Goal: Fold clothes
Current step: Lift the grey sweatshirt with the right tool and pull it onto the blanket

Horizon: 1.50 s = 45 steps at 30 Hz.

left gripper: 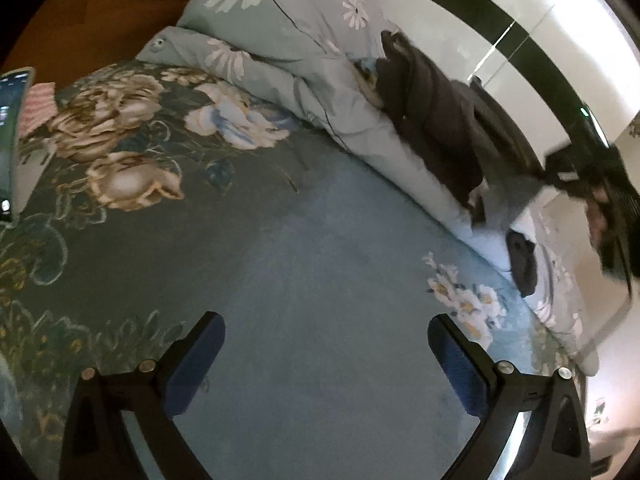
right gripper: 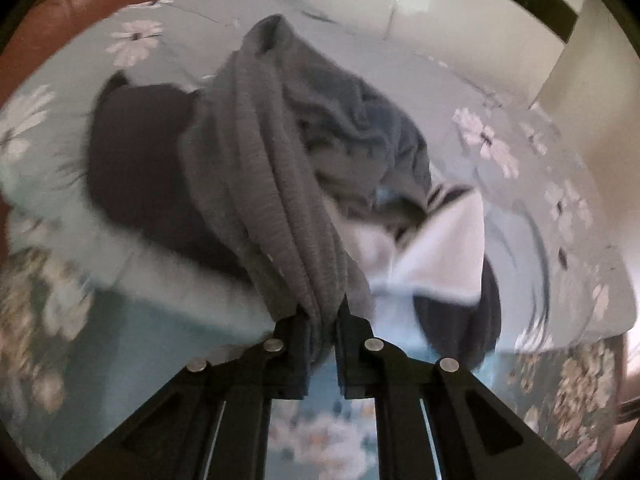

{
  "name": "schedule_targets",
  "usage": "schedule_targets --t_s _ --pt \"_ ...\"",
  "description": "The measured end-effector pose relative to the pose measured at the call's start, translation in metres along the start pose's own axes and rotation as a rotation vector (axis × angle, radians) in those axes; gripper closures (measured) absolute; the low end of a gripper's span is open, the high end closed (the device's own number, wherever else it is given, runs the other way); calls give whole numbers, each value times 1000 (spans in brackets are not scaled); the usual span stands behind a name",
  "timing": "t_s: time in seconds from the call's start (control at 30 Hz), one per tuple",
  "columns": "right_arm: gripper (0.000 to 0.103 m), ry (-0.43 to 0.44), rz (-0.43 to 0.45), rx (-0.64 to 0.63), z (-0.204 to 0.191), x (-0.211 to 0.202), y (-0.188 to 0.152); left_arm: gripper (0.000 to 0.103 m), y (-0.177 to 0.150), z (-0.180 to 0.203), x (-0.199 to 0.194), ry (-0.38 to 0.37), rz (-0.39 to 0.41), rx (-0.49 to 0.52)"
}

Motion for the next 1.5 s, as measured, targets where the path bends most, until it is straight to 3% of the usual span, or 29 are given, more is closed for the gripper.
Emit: schedule_targets --t_s 0.13,0.33,0.53,0.7,0.83,1.03,1.1,1.17,1.3,1.5 --pt "97 123 -34 -99 -15 -29 -59 0 -14 -2 -31 10 28 -5" --pt "97 267 -86 -244 -81 -34 -131 0 -25 -21 -86 28 105 -51" --pt "97 426 -107 -361 -162 -44 -178 0 -37 -51 -144 54 214 -113" --pt "96 588 -130 -355 -203 -41 -203 0 -43 -77 -173 72 265 -175" --pt "96 578 -164 -381 -224 -23 -217 0 -46 -87 -172 77 255 -205" --pt "91 582 -273 -193 -182 28 -210 0 -50 -79 -142 71 171 -188" --pt "86 602 -304 -133 -159 38 -207 0 -50 -70 -125 69 129 -172" --pt "70 636 -315 -80 -135 44 -204 0 -51 -59 -107 60 84 -149" --pt "65 666 -303 0 -84 51 -194 0 -54 -29 -69 62 0 -77" --pt "65 592 -221 177 6 65 -146 0 -49 25 -6 71 -106 46"
Point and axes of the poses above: each gripper's, at about its wrist camera, not at the fingertips, and x roughly the way its jaws point, z to its right, y to its top, the point moved 1 cm from there along x, roughly the way its jaws point, and after that the axes turned 14 degrees about -z, right-handed, at the moved point
